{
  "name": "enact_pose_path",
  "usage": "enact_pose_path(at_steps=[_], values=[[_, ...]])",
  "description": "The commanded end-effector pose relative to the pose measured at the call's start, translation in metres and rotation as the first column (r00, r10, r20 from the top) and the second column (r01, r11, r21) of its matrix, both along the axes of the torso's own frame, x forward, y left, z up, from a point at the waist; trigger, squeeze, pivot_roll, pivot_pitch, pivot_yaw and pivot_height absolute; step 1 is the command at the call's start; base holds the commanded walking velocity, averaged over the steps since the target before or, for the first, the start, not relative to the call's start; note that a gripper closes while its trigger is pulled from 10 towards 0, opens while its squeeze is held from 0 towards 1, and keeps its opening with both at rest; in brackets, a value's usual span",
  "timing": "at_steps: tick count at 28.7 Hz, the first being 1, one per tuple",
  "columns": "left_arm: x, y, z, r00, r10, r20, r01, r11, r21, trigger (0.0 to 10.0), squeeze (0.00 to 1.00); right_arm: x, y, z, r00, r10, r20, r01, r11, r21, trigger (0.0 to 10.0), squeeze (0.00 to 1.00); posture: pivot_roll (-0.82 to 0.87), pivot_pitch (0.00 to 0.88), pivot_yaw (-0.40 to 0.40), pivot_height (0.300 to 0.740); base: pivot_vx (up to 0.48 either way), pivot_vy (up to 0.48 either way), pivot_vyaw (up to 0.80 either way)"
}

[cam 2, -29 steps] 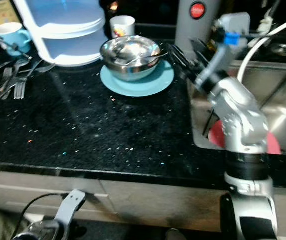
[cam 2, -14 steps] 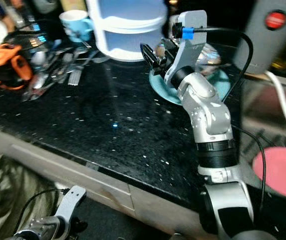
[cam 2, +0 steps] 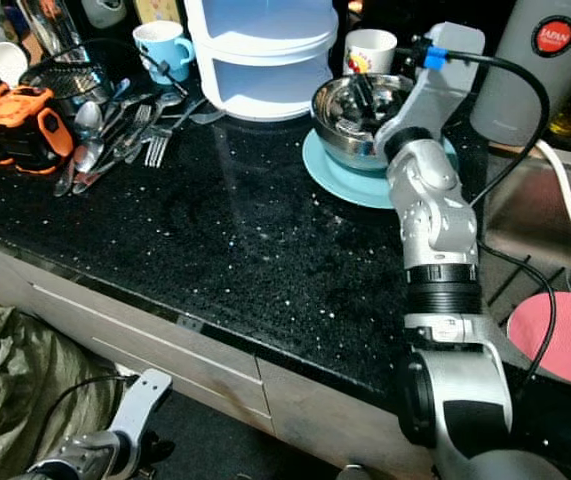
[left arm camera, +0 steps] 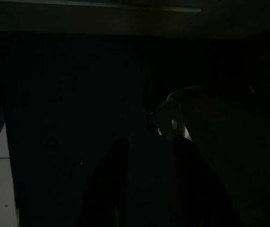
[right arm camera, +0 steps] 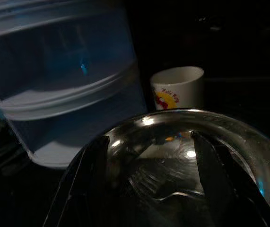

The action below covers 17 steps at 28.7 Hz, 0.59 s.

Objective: Kitchen organization

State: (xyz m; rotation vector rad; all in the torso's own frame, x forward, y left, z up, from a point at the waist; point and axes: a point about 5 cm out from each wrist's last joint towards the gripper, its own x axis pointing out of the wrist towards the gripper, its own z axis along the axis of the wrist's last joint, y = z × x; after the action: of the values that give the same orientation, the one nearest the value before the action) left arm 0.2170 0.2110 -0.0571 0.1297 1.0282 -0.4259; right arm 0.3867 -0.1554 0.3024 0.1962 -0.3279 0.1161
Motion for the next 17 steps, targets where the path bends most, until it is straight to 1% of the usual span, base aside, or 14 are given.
enact_pose_path(at_steps=[1,5,9,17], values=[[-0.008,0.002,-0.005,1.0,0.01,-0.022,-0.01,1.0,0.007,10.0,0.0,0.002,0.003,-0.009,0.999,0.004,-0.037,-0.005,1.0,-0.01,10.0,0.0,0.04,0.109,-0.017,0.74,0.0,0.0,0.74],[-0.008,0.002,-0.005,1.0,0.024,-0.017,-0.024,1.0,0.01,10.0,0.0,0.002,0.001,-0.013,0.999,-0.004,-0.044,0.004,1.0,-0.007,10.0,0.0,0.04,0.108,-0.016,0.74,0.0,0.0,0.75],[-0.008,0.002,-0.005,1.0,0.02,-0.018,-0.02,1.0,0.016,10.0,0.0,0.004,-0.005,-0.012,0.998,-0.052,-0.048,0.052,0.999,0.009,10.0,0.0,0.04,0.107,-0.013,0.74,0.0,0.0,0.74],[-0.008,0.002,-0.005,1.0,0.021,-0.018,-0.02,1.0,0.017,10.0,0.0,0.007,-0.015,-0.009,0.991,-0.122,-0.062,0.125,0.991,0.053,10.0,0.0,0.04,0.107,-0.015,0.74,0.0,0.0,0.0]])
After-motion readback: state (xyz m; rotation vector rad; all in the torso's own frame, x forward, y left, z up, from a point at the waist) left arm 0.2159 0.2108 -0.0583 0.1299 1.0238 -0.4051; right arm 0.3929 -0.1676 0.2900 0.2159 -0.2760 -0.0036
